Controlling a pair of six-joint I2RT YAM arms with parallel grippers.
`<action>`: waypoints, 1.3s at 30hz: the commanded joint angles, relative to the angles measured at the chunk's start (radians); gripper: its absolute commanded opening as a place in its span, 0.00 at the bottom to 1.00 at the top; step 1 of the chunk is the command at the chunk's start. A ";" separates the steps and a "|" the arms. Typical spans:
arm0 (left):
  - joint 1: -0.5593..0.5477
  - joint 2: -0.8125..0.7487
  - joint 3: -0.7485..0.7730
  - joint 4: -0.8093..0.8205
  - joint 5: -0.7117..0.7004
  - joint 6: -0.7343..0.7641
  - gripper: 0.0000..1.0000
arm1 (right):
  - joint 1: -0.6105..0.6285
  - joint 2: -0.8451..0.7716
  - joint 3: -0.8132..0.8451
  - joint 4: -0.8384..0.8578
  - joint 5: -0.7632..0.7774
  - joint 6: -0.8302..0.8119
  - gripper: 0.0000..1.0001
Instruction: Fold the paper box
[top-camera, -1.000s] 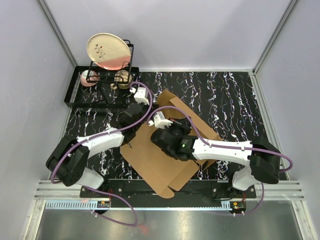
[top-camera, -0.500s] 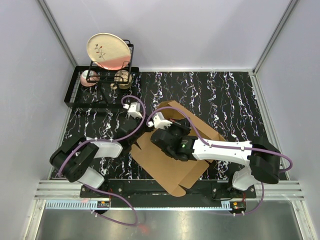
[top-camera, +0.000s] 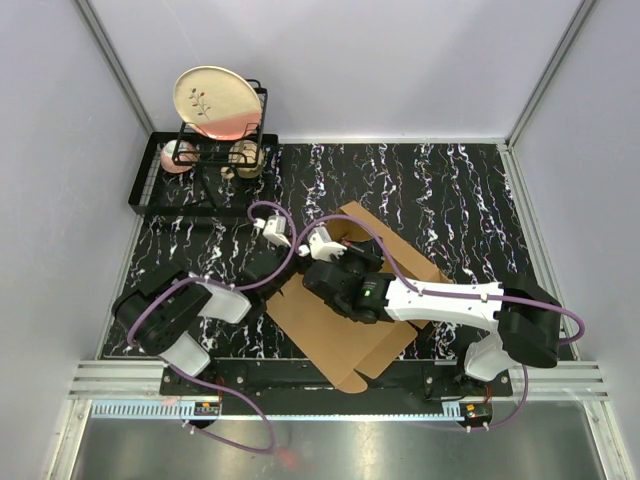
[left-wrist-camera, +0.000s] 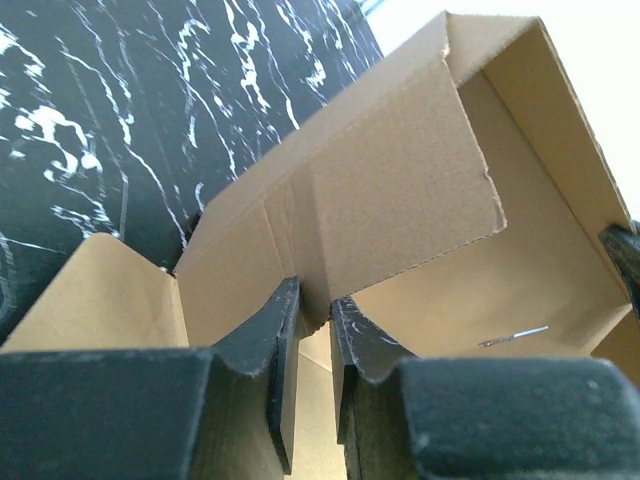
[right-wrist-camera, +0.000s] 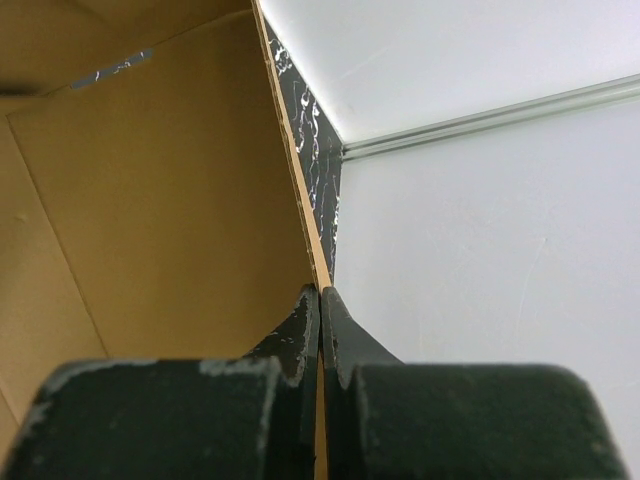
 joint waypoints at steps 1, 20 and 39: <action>-0.071 0.035 0.036 0.127 0.027 -0.010 0.18 | 0.004 -0.004 -0.005 -0.013 0.012 0.082 0.00; -0.089 -0.297 -0.062 -0.204 -0.077 0.193 0.42 | 0.002 -0.015 -0.020 -0.037 0.002 0.110 0.00; 0.009 -0.048 0.149 -0.250 -0.129 0.161 0.41 | 0.004 0.006 0.003 -0.044 -0.035 0.124 0.00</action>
